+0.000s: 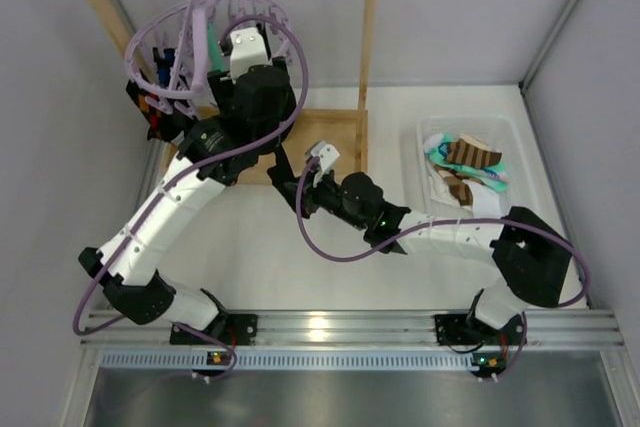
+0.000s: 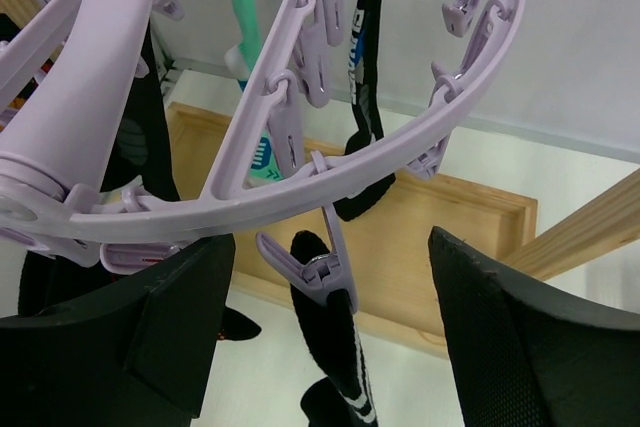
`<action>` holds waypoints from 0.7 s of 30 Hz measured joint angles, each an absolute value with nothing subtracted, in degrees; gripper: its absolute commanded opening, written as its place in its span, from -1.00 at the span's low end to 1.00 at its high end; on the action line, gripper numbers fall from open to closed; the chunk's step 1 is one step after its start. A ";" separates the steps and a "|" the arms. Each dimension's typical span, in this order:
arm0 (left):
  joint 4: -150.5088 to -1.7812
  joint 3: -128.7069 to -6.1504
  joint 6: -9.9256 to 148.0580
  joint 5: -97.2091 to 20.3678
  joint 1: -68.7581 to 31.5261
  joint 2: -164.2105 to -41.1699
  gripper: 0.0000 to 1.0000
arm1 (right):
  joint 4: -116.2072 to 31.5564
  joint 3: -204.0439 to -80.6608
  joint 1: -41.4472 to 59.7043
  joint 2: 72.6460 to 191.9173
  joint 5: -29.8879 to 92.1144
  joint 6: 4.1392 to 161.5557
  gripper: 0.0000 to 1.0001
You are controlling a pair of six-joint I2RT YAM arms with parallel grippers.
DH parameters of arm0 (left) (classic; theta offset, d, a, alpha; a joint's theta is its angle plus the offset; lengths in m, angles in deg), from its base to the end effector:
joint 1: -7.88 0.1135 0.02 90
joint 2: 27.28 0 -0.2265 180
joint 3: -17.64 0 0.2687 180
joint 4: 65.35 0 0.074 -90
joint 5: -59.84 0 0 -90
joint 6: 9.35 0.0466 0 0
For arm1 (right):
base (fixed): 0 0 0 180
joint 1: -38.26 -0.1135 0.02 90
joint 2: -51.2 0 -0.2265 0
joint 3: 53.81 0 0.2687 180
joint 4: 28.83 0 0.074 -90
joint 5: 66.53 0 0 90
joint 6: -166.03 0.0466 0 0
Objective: Remove the socks clipped to the hanger
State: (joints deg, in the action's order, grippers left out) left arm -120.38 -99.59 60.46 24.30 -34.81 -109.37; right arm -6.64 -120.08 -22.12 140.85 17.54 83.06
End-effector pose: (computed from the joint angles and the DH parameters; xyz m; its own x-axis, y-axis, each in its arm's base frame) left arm 0.2489 -0.1780 0.4581 -0.1766 -0.1100 -0.9781 -0.2443 0.9675 -0.0647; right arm 0.1948 0.3328 0.2309 -0.1098 0.0532 -0.9925 -0.8062 0.5792 0.1202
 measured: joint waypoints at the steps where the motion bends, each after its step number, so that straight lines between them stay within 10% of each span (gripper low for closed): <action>1: -120.40 -99.59 60.48 24.82 -34.84 -109.56 0.58 | -6.66 -120.08 -22.12 140.89 17.58 83.06 -1.00; 9: -120.60 -99.29 60.83 25.54 -33.55 -111.23 0.53 | -6.66 -120.08 -22.45 140.91 17.80 83.04 -1.00; 21: -120.77 -97.80 61.05 26.57 -31.73 -112.76 -0.18 | -6.66 -120.08 -22.71 140.91 18.02 82.58 -1.00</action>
State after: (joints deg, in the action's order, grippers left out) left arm -120.77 -97.80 61.05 26.57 -31.73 -112.76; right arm -6.66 -120.08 -22.71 140.91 18.02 82.58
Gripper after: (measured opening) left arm 0.456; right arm 0.004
